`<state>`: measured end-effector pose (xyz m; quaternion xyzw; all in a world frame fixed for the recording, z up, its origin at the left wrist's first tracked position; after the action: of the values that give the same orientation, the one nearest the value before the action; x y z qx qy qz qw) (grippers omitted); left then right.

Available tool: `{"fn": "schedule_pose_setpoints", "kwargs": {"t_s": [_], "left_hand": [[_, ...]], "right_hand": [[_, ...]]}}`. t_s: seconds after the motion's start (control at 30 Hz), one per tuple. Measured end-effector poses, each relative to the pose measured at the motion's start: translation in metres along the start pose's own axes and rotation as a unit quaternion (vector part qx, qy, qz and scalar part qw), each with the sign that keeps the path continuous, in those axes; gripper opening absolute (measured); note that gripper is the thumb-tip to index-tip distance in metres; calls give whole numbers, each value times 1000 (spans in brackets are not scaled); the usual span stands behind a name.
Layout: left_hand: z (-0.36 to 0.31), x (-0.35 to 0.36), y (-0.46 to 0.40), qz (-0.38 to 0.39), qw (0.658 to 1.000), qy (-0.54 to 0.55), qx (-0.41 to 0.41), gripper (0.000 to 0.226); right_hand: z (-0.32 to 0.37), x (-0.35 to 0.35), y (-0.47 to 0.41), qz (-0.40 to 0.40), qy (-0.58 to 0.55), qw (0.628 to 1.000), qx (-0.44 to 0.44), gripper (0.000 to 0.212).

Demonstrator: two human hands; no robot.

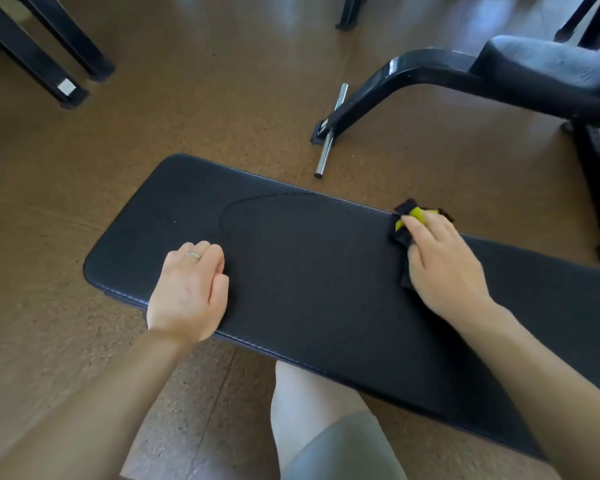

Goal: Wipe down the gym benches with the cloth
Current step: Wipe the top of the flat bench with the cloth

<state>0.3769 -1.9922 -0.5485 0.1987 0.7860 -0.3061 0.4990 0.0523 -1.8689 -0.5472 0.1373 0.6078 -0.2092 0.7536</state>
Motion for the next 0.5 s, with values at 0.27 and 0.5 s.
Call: {"fn": "schedule_pose_setpoints", "kwargs": {"t_s": [0.27, 0.5], "left_hand": [[0, 1, -1, 6, 1000, -12, 4, 10], [2, 2, 2, 4, 1000, -18, 8, 8]], "right_hand": [[153, 41, -57, 12, -8, 992, -123, 45], [160, 41, -92, 74, -68, 990, -103, 42]]}}
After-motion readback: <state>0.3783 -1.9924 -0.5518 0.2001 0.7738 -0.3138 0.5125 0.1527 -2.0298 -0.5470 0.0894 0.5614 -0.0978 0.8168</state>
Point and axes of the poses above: each hand's wrist, its own y-axis away from the middle knuckle, its own x-axis out of the palm, z = x × y, the point moved 6 cm from there along -y, towards the middle knuckle, and after that the axes turned 7 degrees about x, right-handed, at the moved point
